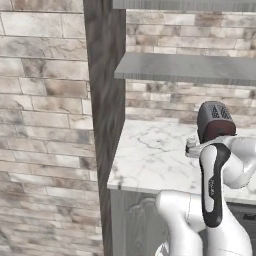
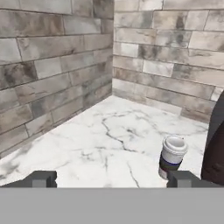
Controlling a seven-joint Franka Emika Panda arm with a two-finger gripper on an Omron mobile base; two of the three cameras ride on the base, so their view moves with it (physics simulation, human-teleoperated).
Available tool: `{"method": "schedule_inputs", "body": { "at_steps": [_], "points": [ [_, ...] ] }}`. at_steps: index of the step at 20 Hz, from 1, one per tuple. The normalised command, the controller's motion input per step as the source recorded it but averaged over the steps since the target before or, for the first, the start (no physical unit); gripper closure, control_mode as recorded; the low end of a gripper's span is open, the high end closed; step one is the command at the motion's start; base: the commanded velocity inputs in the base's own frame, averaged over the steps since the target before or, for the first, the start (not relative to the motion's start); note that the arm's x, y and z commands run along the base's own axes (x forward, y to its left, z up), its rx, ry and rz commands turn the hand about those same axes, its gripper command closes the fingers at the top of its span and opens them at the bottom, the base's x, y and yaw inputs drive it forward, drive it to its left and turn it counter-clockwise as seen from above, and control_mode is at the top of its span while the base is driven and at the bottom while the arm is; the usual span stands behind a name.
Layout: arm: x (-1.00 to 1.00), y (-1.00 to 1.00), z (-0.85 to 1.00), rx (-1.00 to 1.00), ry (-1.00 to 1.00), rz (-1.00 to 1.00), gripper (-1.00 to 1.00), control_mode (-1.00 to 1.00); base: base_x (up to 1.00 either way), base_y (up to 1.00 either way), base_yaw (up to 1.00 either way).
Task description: Move the drinks to the dining counter.
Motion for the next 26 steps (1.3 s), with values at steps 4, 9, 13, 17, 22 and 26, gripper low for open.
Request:
{"method": "schedule_inputs", "body": {
  "at_steps": [4,9,13,17,22,26],
  "points": [
    [0.32,-0.03,0.0,0.06,0.26,-0.26,-1.0,-1.0,0.0,0.0,0.0],
    [0.18,-0.1,-0.01,0.07,0.31,-0.19,-1.0,-1.0,0.0,0.0,0.0],
    [0.27,-0.2,-0.14,0.0,0.27,-0.2,-1.0,-1.0,0.0,0.0,0.0],
    [0.24,-0.15,-0.18,0.0,0.28,-0.2,-1.0,-1.0,0.0,0.0,0.0],
    [0.09,-0.1,-0.2,0.0,0.2,-0.15,-1.0,-1.0,0.0,0.0,0.0],
    [0.1,0.0,-0.17,0.0,0.03,-0.1,-1.0,-1.0,0.0,0.0,0.0]
  ]
}}
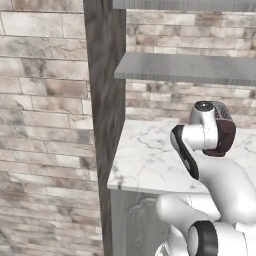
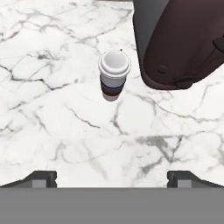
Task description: Move the drinks to the dining counter.
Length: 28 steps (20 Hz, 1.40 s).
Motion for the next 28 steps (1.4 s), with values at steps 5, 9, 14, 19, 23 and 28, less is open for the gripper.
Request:
{"method": "schedule_inputs", "body": {
  "at_steps": [5,9,14,19,23,28],
  "points": [
    [0.08,0.0,-0.3,0.0,-0.04,-0.11,-1.0,-1.0,0.0,0.0,0.0],
    [0.0,0.0,-0.5,0.0,-0.17,-0.07,-1.0,-1.0,0.0,0.0,0.0],
    [0.08,0.0,-0.29,0.0,-0.21,-0.04,-1.0,-1.0,0.0,0.0,0.0],
    [0.11,0.0,0.0,0.0,-0.17,0.0,-1.0,-1.0,0.0,0.0,0.0],
    [0.09,-0.08,0.0,0.0,-0.02,0.0,-1.0,-1.0,0.0,0.0,0.0],
    [0.13,-0.19,0.0,0.0,0.0,0.0,-1.0,-1.0,0.0,0.0,0.0]
  ]
}}
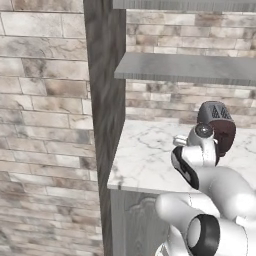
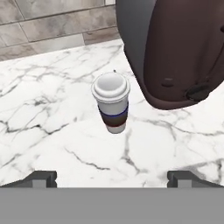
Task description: Move the drinks to the dining counter.
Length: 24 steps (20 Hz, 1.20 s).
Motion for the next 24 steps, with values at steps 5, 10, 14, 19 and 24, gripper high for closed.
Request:
{"method": "schedule_inputs", "body": {
  "at_steps": [5,10,14,19,24],
  "points": [
    [0.14,-0.3,0.0,0.0,0.0,0.0,-1.0,-1.0,0.0,0.0,0.0],
    [0.25,-0.18,0.0,0.0,0.0,0.0,-1.0,-1.0,0.0,0.0,0.0],
    [0.36,0.0,-0.09,0.0,0.0,0.0,-1.0,-1.0,0.0,0.0,0.0],
    [0.2,0.0,-0.16,0.0,0.0,0.0,-1.0,-1.0,0.0,0.0,0.0],
    [0.01,-0.01,-0.2,0.0,0.02,0.0,-1.0,-1.0,0.0,0.0,0.0]
  ]
}}
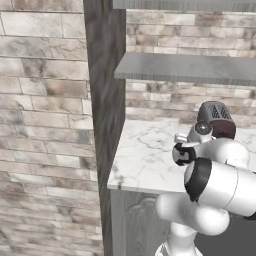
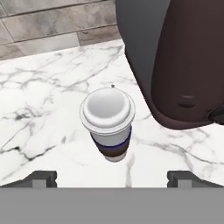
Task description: Move the drinks to the dining counter.
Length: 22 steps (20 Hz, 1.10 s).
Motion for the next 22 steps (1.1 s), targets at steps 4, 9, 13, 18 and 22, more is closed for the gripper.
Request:
{"method": "schedule_inputs", "body": {
  "at_steps": [4,9,13,18,22],
  "points": [
    [0.0,-0.1,-0.18,0.0,0.0,0.0,-1.0,-1.0,0.0,0.0,0.0],
    [0.07,-0.01,-0.14,0.0,0.0,0.0,-1.0,-1.0,0.0,0.0,0.0],
    [0.25,0.0,-0.19,0.0,0.0,0.0,-1.0,-1.0,0.0,0.0,0.0],
    [0.24,0.0,-0.16,0.0,0.0,0.0,-1.0,-1.0,0.0,0.0,0.0],
    [0.16,-0.02,-0.15,0.0,0.0,0.0,-1.0,-1.0,0.0,0.0,0.0]
  ]
}}
